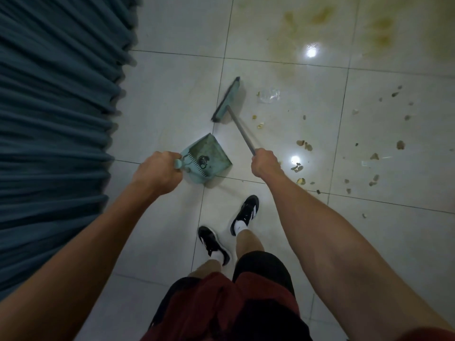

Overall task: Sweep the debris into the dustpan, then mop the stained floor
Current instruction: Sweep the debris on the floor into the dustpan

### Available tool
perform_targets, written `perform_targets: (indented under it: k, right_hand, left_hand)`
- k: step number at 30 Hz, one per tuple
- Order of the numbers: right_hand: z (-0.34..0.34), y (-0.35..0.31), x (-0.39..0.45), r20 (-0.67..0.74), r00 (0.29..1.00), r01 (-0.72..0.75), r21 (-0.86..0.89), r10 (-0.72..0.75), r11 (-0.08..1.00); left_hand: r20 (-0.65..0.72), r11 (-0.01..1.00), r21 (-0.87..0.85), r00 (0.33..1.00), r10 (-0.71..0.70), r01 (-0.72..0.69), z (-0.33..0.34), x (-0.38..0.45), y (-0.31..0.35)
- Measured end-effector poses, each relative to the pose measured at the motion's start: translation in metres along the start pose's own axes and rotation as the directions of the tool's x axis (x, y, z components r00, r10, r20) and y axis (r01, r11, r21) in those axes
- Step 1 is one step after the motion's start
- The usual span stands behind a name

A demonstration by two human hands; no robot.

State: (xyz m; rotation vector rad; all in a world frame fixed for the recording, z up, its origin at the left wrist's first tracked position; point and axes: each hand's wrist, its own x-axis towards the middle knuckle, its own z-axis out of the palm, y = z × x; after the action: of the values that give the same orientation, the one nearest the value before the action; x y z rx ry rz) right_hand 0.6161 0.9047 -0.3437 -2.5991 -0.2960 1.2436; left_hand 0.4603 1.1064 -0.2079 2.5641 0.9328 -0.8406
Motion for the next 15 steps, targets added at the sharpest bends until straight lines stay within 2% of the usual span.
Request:
perform_targets:
  k: [8,15]
  right_hand:
    - [-0.025,0.010,0.016,-0.025,0.995,-0.101,-0.038,0.100,0.994]
    - [-0.008,0.033,-0.019,-0.008,0.978,-0.208,0.066,0.209,0.976]
  left_hand:
    - [-0.001,0.998,0.015,0.999,0.053,-0.053,-0.010,0.022,0.023]
    - [0.010,0.988,0.039,0.988,0.152,-0.152,-0.011,0.032,0.037]
